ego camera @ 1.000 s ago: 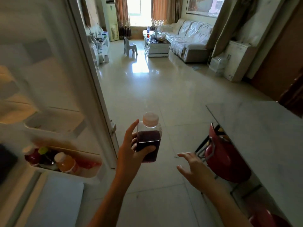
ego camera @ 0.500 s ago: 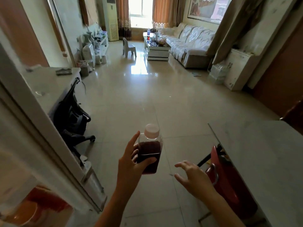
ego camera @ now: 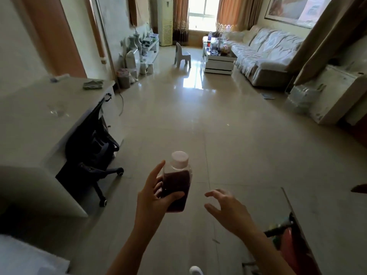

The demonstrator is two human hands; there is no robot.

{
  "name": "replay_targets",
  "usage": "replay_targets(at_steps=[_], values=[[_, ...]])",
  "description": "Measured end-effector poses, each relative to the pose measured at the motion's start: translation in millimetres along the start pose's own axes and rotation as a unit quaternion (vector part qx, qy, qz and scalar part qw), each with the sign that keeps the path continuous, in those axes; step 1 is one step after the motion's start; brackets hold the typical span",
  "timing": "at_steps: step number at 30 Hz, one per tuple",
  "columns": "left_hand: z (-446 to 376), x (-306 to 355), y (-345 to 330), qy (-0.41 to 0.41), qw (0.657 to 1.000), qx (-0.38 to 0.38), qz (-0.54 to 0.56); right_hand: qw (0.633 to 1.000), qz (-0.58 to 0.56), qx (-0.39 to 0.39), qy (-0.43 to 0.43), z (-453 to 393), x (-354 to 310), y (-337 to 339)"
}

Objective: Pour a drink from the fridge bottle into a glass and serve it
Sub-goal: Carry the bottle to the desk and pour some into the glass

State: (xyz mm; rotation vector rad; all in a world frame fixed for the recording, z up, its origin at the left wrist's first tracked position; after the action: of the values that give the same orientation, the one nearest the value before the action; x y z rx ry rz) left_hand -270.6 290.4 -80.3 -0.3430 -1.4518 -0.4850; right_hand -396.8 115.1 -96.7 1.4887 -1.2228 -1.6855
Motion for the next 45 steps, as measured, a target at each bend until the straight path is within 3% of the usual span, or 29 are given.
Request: replay_targets(at_steps=[7,14,25,35,45], values=[[-88,5,-26,0.021,0.997,0.079,0.006,0.995,0.012,-0.047,0.085,-114,57,33],[-158,3,-2,0.045,0.988,0.148,0.009,0.98,0.008,-0.1,0.169,-224,68,23],[-326,8,82,0.049,0.966,0.251,0.035,0.957,0.027,-0.14,0.251,-443,40,5],[-458,24,169,0.041,0.949,0.314,0.009,0.947,0.029,-0.124,0.295,-630,-1,-3],[-568,11,248,0.073,0.876,0.477,-0.013,0.884,0.045,-0.21,0.414,-825,-74,-62]])
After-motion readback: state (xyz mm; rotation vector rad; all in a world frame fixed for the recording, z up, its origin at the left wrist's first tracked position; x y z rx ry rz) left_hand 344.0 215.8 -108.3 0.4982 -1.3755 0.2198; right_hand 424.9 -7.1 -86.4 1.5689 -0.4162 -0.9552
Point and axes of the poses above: each hand's wrist, its own z-axis away from the middle knuckle, its own y-axis out of the back of the hand, x = y × z, the point moved 3 cm from there along -z, towards the middle knuckle, and after that the axes turned 15 degrees about y, right-handed, at the moved point
